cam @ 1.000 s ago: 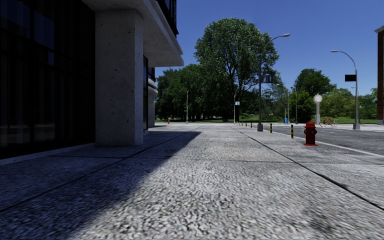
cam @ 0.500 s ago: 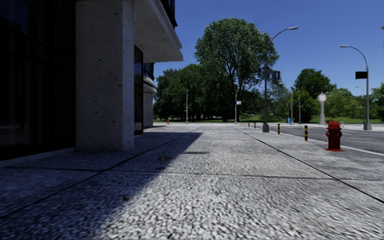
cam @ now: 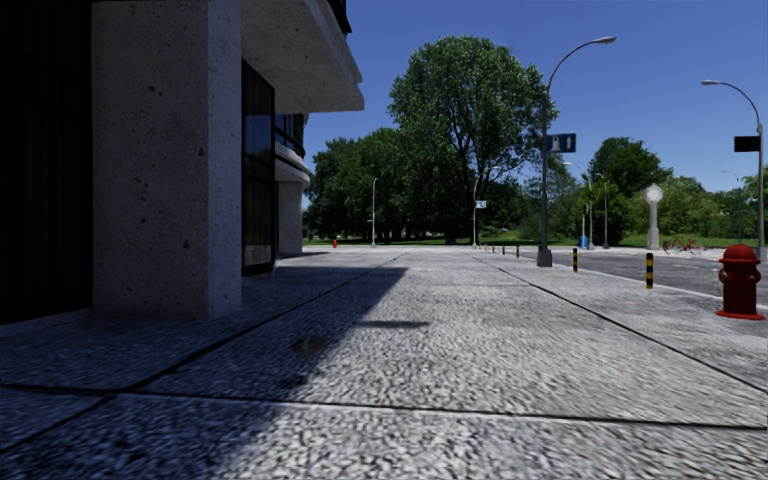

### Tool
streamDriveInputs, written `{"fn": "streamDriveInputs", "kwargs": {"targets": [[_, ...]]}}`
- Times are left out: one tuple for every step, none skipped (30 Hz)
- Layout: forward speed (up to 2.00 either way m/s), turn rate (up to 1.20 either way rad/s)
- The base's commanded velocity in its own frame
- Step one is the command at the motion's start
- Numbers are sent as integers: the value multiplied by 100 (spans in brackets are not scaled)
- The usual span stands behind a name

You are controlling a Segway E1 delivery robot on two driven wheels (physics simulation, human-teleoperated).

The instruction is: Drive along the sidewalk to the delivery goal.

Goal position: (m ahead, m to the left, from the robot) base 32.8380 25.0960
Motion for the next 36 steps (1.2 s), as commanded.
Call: {"fn": "streamDriveInputs", "kwargs": {"targets": [[200,0],[200,0],[200,0],[200,0],[200,0],[200,0],[200,0],[200,0],[200,0],[200,0],[200,0],[200,0],[200,0],[200,0],[200,0],[200,0],[200,0],[200,0],[200,0],[200,0],[200,0],[200,0],[200,0],[200,0],[200,0],[200,0],[200,0],[200,0],[200,0],[200,0],[200,0],[200,0],[200,0],[200,0],[200,0],[200,0]]}}
